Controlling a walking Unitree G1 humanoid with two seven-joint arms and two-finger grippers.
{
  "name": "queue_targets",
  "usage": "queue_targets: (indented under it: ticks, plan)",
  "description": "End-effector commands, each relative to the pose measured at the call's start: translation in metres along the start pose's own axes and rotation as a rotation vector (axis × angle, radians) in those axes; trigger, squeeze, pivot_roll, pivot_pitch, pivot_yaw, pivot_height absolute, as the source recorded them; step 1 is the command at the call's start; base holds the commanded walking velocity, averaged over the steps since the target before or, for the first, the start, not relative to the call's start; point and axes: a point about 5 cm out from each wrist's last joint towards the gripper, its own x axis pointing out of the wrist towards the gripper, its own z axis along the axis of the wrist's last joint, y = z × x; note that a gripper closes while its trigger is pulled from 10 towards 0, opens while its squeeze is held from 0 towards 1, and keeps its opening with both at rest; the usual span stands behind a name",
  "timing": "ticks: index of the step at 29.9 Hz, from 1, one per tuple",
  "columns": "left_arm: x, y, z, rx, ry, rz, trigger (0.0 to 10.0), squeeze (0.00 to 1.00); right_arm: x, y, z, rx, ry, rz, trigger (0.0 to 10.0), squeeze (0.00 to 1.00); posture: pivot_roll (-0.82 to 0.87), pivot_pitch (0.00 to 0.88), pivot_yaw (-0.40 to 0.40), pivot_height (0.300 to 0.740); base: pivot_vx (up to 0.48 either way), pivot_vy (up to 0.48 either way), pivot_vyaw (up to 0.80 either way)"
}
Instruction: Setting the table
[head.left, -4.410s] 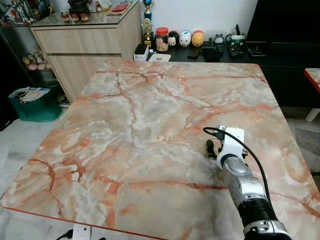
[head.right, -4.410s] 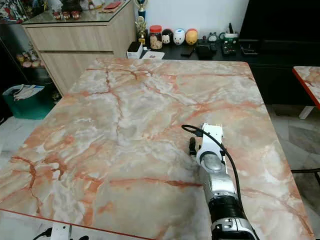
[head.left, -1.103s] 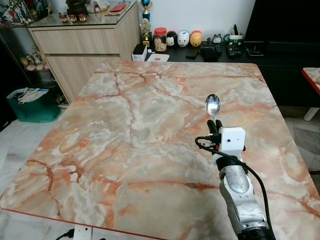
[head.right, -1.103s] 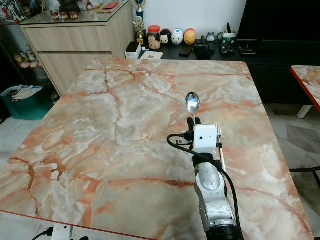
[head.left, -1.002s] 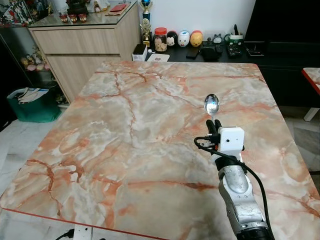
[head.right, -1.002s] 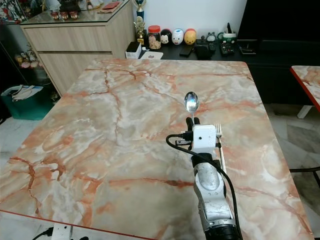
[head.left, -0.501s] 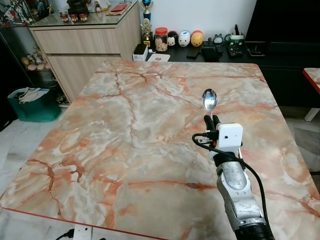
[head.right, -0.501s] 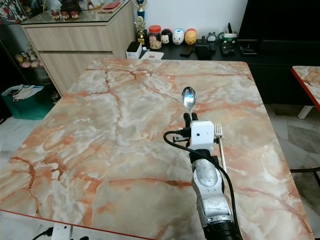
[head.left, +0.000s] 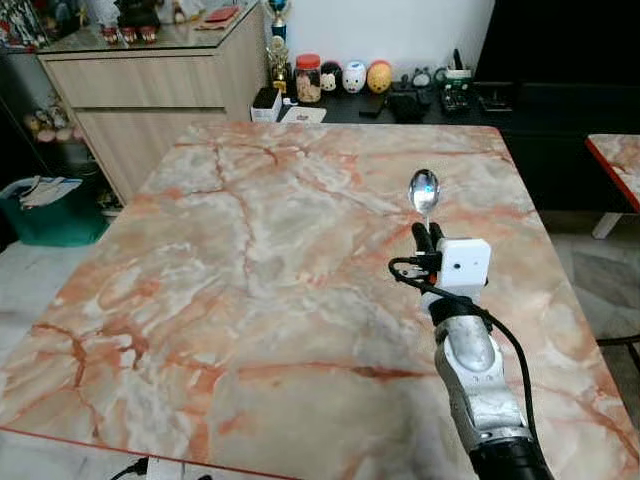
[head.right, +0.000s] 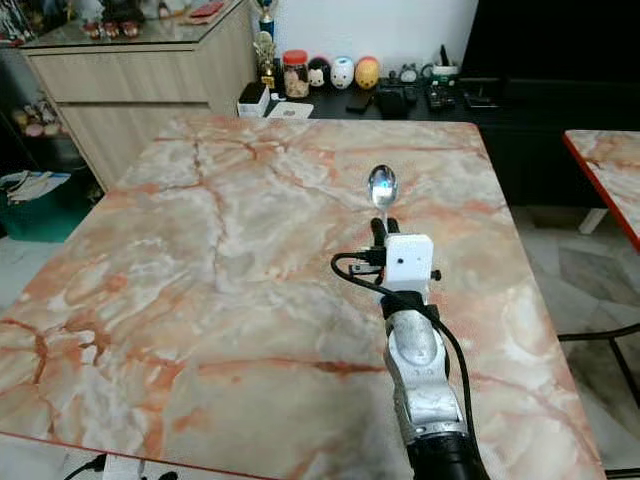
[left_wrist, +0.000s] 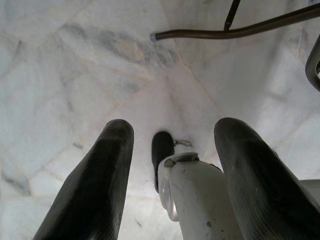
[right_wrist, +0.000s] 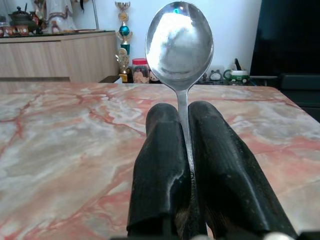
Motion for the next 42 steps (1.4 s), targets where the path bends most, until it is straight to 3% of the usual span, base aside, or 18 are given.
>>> queue_targets:
  ticks: [1, 12, 42]
  plan:
    - [-0.0016, 0.0037, -0.0052, -0.016, 0.014, 0.010, 10.0, 0.00, 0.0023, 0.0026, 0.0013, 0.012, -0.003, 0.005, 10.0, 0.00, -0.09, 0.000, 0.052, 0.740, -0.322, -0.262, 0.00]
    - [-0.0016, 0.0038, -0.0052, -0.022, 0.014, 0.010, 10.0, 0.00, 0.0037, 0.0021, 0.0003, 0.019, 0.005, -0.004, 10.0, 0.00, -0.09, 0.000, 0.053, 0.740, -0.357, -0.094, 0.00]
    - [-0.0018, 0.0027, -0.0057, -0.023, 0.007, 0.006, 10.0, 0.00, 0.0097, -0.0001, 0.0065, 0.023, -0.021, -0.015, 10.0, 0.00, -0.10, 0.000, 0.048, 0.740, 0.000, 0.000, 0.00]
